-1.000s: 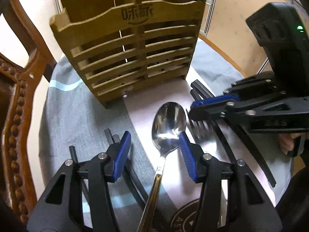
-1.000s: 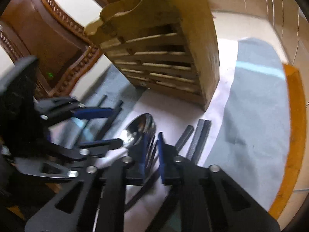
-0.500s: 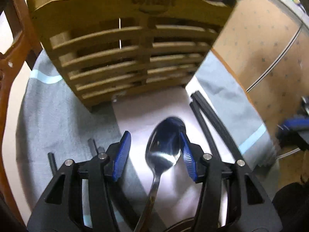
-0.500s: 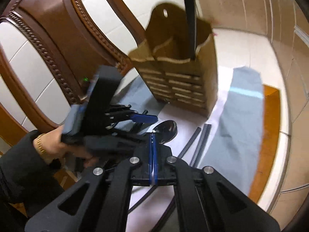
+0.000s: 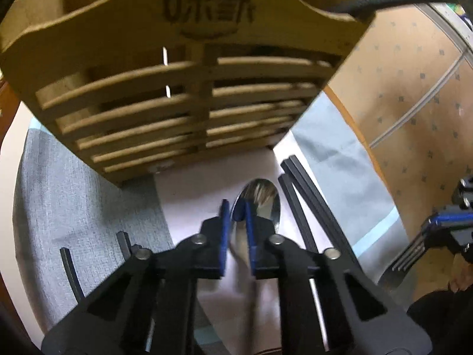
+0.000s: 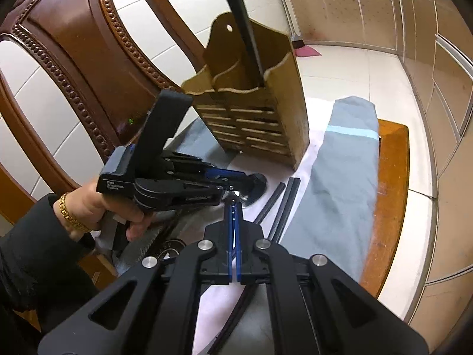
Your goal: Organize utensils
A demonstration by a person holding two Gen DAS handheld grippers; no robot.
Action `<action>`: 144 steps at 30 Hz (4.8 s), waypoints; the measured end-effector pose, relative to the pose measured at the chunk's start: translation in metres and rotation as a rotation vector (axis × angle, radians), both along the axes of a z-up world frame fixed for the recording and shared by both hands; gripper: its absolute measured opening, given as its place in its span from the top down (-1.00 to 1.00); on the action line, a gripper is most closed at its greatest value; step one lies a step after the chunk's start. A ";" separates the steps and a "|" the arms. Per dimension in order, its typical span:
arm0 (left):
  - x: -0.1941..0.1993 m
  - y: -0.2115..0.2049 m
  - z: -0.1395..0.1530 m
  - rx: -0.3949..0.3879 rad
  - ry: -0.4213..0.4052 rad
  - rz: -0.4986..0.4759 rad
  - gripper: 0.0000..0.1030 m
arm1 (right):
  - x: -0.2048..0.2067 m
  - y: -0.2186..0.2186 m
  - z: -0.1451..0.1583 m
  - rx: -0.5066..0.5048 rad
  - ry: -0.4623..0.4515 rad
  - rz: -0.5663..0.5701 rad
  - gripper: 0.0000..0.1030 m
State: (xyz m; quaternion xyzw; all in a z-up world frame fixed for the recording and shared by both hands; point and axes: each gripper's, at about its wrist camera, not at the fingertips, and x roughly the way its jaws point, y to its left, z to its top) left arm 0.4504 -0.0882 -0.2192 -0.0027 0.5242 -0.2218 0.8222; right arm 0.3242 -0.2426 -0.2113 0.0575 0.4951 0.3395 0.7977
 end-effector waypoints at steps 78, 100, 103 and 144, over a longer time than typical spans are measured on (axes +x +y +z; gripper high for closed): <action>-0.245 0.076 0.190 -0.064 -0.690 0.306 -0.84 | -0.131 -0.022 0.111 -0.180 -0.426 -0.566 -0.94; -0.267 0.055 0.115 0.109 -0.494 0.263 -0.84 | -0.156 -0.022 0.069 -0.267 -0.298 -0.490 -0.94; -0.266 0.056 0.116 0.117 -0.498 0.269 -0.84 | -0.155 -0.022 0.069 -0.269 -0.296 -0.491 -0.94; -0.094 0.073 0.003 0.357 -0.096 0.726 0.00 | -0.126 0.012 0.026 -0.259 -0.183 -0.384 -0.93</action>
